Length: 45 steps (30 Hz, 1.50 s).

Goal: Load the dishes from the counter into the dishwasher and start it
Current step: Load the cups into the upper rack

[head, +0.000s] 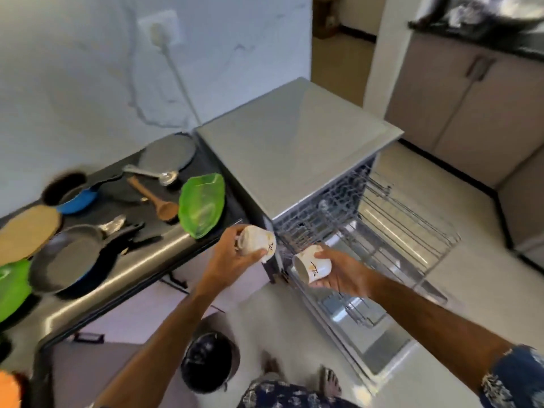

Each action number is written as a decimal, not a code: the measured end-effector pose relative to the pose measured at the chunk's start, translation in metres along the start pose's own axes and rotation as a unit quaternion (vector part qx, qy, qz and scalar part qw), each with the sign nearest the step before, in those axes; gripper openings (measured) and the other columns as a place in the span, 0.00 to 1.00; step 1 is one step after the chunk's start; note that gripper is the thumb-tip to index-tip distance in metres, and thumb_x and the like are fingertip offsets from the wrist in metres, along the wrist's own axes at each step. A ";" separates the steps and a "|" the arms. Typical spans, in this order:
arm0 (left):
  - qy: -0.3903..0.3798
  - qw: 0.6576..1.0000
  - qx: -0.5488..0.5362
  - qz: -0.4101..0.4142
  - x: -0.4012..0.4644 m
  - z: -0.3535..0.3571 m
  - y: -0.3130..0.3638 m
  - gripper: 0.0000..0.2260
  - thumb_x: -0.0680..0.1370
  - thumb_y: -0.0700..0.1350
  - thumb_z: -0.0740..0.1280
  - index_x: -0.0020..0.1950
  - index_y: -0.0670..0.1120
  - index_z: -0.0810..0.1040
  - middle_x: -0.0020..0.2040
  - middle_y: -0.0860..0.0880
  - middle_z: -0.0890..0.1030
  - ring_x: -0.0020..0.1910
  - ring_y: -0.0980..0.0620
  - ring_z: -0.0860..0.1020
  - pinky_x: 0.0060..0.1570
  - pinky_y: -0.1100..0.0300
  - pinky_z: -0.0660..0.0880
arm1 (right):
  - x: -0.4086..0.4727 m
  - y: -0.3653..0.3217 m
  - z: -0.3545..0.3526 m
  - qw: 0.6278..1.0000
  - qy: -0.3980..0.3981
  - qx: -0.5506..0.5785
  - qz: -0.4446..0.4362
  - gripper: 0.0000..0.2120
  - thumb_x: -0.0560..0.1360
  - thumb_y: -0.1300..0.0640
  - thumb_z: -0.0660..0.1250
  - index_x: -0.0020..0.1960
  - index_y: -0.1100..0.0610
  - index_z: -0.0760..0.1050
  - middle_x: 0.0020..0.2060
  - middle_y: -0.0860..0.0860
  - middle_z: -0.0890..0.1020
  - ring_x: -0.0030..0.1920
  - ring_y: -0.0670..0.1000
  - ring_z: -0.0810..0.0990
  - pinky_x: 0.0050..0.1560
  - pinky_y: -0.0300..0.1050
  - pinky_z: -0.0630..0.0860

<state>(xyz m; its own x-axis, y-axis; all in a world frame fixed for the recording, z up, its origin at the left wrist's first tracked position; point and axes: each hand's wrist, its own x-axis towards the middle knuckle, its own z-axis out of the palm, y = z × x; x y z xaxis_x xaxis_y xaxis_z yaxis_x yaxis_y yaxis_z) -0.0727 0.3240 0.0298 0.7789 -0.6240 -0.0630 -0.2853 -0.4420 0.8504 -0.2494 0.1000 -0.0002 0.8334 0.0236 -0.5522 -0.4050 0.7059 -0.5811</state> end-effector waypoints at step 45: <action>-0.299 0.775 0.547 -0.104 0.319 0.281 -0.176 0.28 0.64 0.42 0.81 0.55 0.53 0.69 0.54 0.47 0.76 0.52 0.45 0.77 0.54 0.48 0.79 | 0.252 0.079 -0.234 0.836 0.215 -0.476 -0.167 0.38 0.67 0.59 0.75 0.73 0.52 0.63 0.61 0.55 0.70 0.56 0.57 0.77 0.52 0.54 0.80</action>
<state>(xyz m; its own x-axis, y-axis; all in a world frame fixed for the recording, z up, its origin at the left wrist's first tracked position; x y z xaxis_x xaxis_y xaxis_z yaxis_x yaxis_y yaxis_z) 0.0693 0.0215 -0.2870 0.5660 -0.5089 -0.6486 -0.7466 -0.6500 -0.1414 -0.1595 -0.0042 -0.3247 0.8305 -0.4638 -0.3084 -0.4627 -0.2664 -0.8455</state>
